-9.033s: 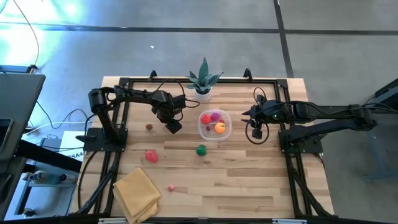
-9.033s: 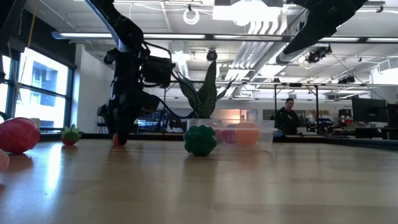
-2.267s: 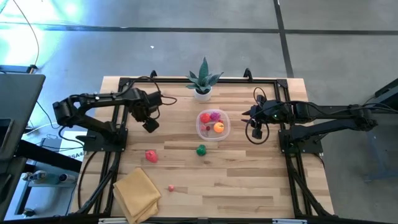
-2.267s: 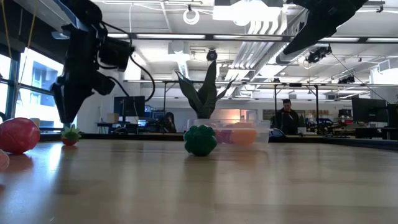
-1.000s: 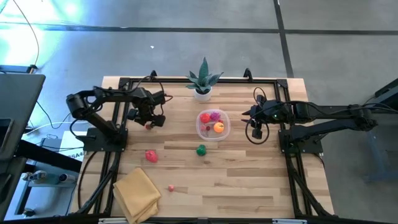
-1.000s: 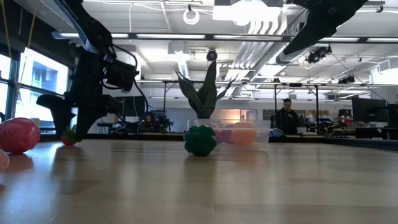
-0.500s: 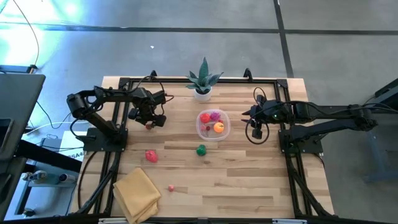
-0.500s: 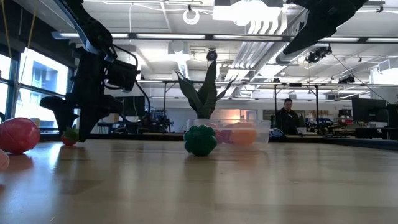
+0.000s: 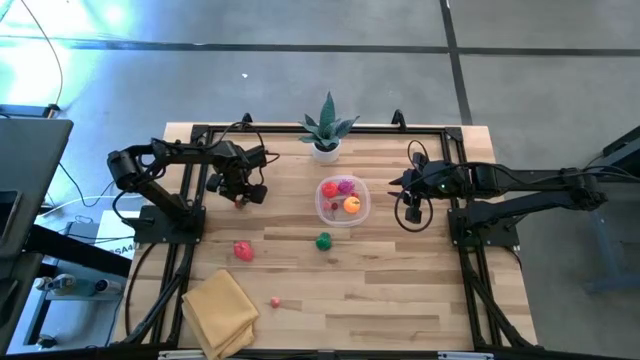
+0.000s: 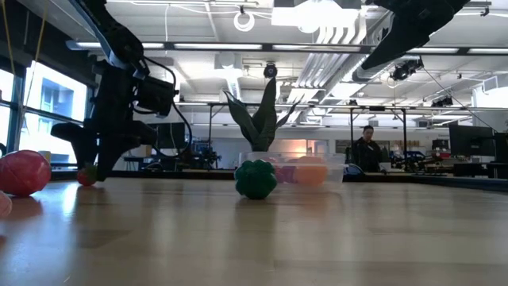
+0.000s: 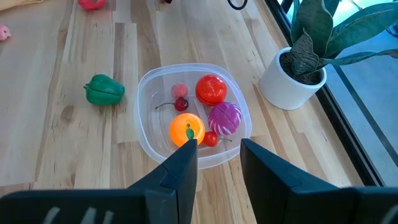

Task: Pick and placing Produce into tupperware
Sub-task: Put the red strawberry into the transparent container

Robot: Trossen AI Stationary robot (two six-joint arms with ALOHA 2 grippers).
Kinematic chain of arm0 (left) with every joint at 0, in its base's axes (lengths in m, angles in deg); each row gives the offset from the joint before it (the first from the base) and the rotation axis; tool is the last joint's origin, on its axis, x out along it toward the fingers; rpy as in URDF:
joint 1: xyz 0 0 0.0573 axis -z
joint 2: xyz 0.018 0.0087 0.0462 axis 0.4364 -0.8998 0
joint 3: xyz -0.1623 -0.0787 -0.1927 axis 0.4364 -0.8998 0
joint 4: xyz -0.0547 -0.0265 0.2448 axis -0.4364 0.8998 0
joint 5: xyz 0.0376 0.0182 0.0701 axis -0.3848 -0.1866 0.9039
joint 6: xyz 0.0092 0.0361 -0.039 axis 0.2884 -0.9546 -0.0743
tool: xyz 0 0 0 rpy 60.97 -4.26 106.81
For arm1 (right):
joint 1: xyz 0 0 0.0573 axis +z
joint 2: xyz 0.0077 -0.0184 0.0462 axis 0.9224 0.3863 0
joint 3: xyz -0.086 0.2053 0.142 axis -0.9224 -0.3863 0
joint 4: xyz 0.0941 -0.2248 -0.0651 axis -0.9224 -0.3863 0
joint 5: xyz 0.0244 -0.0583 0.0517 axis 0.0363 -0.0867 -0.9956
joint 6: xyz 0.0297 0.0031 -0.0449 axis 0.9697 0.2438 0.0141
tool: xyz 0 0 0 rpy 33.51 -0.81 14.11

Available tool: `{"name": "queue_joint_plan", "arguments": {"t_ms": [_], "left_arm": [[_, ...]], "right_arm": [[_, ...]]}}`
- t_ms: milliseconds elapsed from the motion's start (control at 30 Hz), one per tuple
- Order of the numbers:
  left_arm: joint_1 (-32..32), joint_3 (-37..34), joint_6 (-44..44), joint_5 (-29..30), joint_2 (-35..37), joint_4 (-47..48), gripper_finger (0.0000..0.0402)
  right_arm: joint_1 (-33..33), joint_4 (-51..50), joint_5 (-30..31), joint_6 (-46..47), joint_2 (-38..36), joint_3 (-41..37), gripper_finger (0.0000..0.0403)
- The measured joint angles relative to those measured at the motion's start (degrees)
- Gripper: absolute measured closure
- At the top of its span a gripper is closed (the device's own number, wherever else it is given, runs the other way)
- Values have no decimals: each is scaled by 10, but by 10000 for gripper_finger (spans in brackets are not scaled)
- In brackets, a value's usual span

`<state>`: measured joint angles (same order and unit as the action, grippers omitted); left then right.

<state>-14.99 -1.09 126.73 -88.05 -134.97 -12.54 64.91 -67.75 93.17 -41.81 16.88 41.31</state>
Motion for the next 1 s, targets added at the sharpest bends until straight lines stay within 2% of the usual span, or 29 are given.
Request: {"name": "queue_joint_plan", "arguments": {"t_ms": [167,433,633,867,1000], "left_arm": [[0,0,0,0,0,1,272],[0,0,-19,-5,0,3,259],[0,0,-57,-2,0,3,221],[0,0,-51,-3,0,9,158],[0,0,-41,-5,0,27,136]], "right_arm": [[0,0,0,0,0,0,290],[0,0,0,0,0,0,290],[0,0,0,0,0,0,290],[0,0,0,0,0,0,290],[0,0,0,0,0,0,290]]}}
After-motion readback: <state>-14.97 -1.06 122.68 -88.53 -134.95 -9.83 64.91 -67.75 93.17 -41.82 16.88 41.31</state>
